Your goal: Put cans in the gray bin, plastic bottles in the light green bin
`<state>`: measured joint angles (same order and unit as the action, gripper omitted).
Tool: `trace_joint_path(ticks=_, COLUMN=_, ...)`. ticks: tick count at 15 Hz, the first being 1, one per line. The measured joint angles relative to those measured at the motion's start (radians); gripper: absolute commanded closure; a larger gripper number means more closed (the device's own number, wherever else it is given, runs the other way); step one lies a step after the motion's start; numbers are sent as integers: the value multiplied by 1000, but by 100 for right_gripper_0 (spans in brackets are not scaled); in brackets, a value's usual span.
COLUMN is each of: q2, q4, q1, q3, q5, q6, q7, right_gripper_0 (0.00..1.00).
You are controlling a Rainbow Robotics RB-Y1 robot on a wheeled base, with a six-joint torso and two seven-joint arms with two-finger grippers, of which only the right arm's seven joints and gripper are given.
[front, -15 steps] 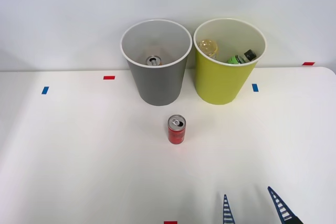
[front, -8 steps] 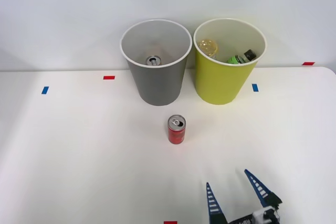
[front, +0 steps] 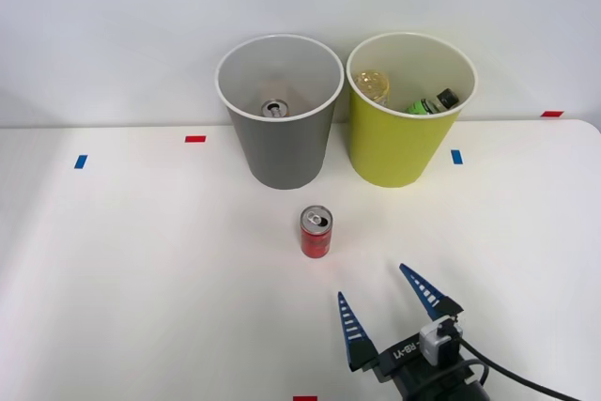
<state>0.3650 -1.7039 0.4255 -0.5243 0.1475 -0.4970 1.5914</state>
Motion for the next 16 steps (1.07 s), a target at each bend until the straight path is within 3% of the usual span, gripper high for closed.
trace_joint_path(ticks=6, q2=-91, q4=36, q1=-121, q3=-2, q5=0, q6=85, q7=22, right_gripper_0=0)
trace_joint_path(ticks=10, q2=-113, q4=46, q1=-171, q3=-2, q5=2, q6=150, q7=30, right_gripper_0=0)
trace_joint_path(ticks=16, q2=-178, q4=196, q1=-282, q3=-4, q5=-1, q6=115, q7=48, right_gripper_0=0)
